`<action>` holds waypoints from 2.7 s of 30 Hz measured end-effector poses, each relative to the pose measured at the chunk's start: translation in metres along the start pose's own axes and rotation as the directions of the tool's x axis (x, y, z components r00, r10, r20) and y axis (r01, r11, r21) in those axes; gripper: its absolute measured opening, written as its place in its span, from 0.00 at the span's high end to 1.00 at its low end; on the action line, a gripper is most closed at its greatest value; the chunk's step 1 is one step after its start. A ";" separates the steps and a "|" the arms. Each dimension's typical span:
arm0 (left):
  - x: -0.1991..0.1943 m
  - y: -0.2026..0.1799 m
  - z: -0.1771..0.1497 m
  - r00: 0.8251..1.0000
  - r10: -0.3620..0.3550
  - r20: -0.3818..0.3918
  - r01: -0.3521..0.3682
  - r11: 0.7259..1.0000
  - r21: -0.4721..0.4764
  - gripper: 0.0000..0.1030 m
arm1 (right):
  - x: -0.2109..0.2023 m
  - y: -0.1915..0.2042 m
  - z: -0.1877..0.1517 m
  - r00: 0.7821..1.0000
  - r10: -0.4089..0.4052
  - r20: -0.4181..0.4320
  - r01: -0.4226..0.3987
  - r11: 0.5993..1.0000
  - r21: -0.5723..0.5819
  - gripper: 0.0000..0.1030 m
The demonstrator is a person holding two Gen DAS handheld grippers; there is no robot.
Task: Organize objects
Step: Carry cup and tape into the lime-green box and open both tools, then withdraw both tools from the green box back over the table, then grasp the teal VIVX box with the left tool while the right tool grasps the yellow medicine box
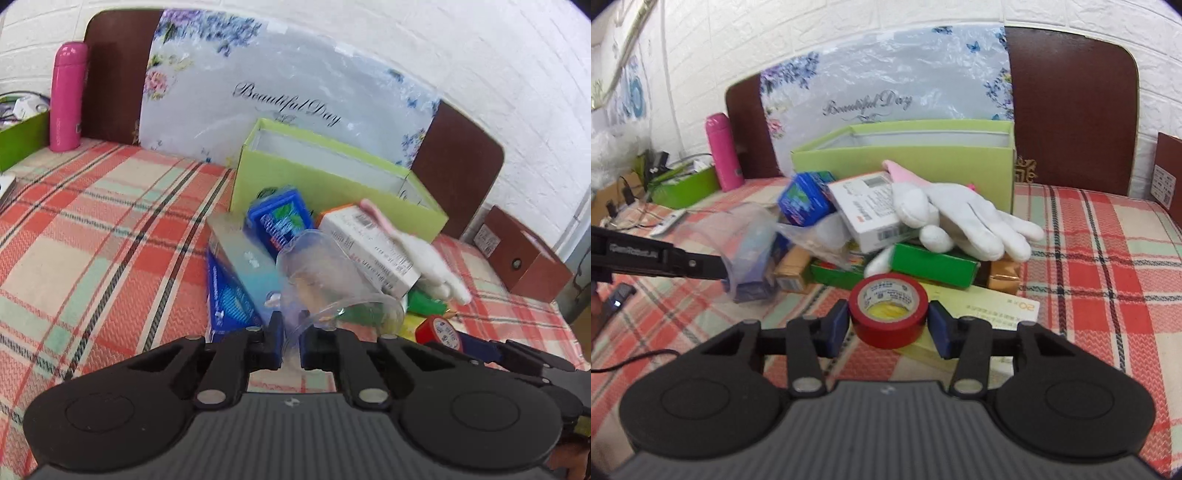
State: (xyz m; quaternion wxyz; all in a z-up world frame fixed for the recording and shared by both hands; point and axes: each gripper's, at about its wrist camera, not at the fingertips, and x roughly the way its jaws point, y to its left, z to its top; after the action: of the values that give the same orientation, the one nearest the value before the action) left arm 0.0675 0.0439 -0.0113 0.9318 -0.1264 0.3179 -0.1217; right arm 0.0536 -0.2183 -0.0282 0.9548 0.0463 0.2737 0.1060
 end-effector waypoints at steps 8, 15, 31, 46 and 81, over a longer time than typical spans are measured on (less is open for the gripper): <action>-0.011 -0.017 0.054 0.991 -0.073 0.109 0.068 0.996 0.052 0.94 | -0.025 0.000 0.051 0.990 0.038 0.138 -0.037 0.999 -0.008 0.56; 0.017 -0.031 0.113 0.983 -0.112 0.147 0.103 0.992 0.068 0.94 | -0.002 -0.007 0.114 0.979 -0.044 0.199 0.058 0.996 -0.068 0.56; 0.169 -0.012 0.170 0.996 0.022 -0.089 -0.024 1.000 -0.018 0.94 | 0.170 -0.066 0.174 0.973 -0.210 -0.101 0.209 0.978 -0.019 0.56; 0.156 -0.013 0.165 0.996 0.060 -0.059 -0.060 0.998 0.010 0.26 | 0.172 -0.060 0.169 0.989 -0.121 -0.089 0.118 0.992 -0.044 0.10; 0.018 -0.008 -0.007 0.995 0.088 -0.051 -0.088 0.996 -0.011 0.18 | 0.032 -0.048 -0.002 0.992 -0.041 -0.120 0.001 0.949 -0.315 0.00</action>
State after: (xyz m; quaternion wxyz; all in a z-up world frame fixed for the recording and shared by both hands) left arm 0.0759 0.0303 -0.0239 0.9271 -0.1153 0.3473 -0.0816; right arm 0.0878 -0.2576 -0.0533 0.9321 -0.1159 0.3131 0.1405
